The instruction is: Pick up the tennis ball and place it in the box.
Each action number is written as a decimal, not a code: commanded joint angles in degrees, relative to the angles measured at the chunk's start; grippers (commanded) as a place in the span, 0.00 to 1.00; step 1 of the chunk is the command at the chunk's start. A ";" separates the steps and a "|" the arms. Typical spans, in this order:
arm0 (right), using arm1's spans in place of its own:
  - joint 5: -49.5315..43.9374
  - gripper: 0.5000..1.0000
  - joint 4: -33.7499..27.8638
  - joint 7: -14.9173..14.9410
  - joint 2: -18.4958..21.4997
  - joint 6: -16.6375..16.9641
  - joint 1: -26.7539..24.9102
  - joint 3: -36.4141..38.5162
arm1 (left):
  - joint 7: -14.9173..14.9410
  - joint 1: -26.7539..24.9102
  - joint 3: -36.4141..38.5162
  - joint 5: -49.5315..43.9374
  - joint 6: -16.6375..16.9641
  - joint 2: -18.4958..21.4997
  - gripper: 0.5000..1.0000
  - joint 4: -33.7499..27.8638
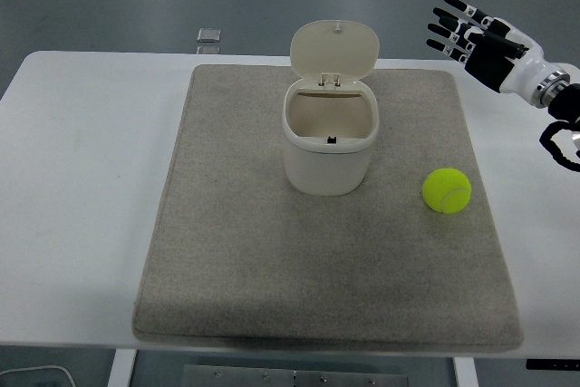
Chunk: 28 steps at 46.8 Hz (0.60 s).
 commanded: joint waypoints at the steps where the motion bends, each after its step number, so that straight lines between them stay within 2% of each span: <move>1: 0.01 0.83 0.00 0.00 0.04 0.00 0.18 -0.02 | 0.00 -0.01 -0.11 -0.03 0.02 0.00 0.98 0.00; 28: -1.75 0.83 -0.44 -0.09 -0.93 0.18 0.09 -0.20 | 0.00 -0.36 0.06 -0.03 -0.07 0.00 0.98 -0.09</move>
